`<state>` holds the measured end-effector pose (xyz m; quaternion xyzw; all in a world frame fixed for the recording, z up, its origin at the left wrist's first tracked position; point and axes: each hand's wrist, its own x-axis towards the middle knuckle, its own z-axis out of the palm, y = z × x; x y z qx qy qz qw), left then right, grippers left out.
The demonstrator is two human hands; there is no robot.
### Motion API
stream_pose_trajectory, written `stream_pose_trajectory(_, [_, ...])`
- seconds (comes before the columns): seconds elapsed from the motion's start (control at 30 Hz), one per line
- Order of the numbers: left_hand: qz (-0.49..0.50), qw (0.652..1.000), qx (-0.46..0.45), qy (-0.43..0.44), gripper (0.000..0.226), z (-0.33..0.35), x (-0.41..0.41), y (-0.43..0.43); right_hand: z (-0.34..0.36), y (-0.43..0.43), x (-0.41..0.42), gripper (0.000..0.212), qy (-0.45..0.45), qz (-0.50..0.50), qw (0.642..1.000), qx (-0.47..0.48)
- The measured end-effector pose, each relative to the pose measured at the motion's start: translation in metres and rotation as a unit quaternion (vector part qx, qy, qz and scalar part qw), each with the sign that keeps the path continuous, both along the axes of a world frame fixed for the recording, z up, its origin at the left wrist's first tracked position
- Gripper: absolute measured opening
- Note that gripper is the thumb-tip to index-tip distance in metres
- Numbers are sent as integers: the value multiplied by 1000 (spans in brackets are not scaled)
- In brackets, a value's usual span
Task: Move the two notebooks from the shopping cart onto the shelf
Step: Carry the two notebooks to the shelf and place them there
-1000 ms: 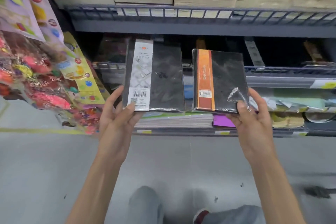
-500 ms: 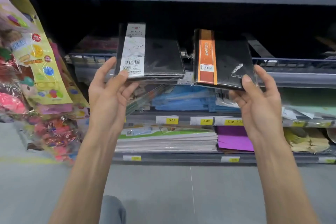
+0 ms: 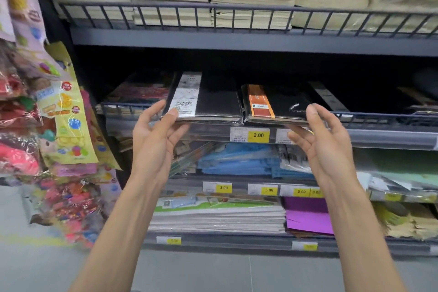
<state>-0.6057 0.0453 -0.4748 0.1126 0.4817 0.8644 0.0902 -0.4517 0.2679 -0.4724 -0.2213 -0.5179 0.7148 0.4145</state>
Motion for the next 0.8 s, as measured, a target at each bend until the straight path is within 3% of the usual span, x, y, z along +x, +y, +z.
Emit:
stream_pose_trajectory(0.23, [-15, 1000, -19, 8, 41, 1, -10, 0, 0, -3, 4, 83, -42, 39, 996, 67])
stream_pose_trajectory(0.33, [-26, 999, -32, 35, 61, -1, -7, -3, 0, -8, 7, 72, -68, -12, 992, 103])
stream_pose_trajectory(0.47, [6, 989, -121, 79, 72, -4, -4, -3, -6, -5, 8, 58, -87, -74, 980, 164])
stream_pose_trajectory(0.63, [68, 977, -161, 122, 54, -4, -2, 6, -14, 2, -4, 57, -118, -120, 962, 216])
stream_pose_trajectory(0.8, [105, 974, -157, 126, 54, -9, -11, 16, -19, 5, -18, 53, -119, -159, 952, 233])
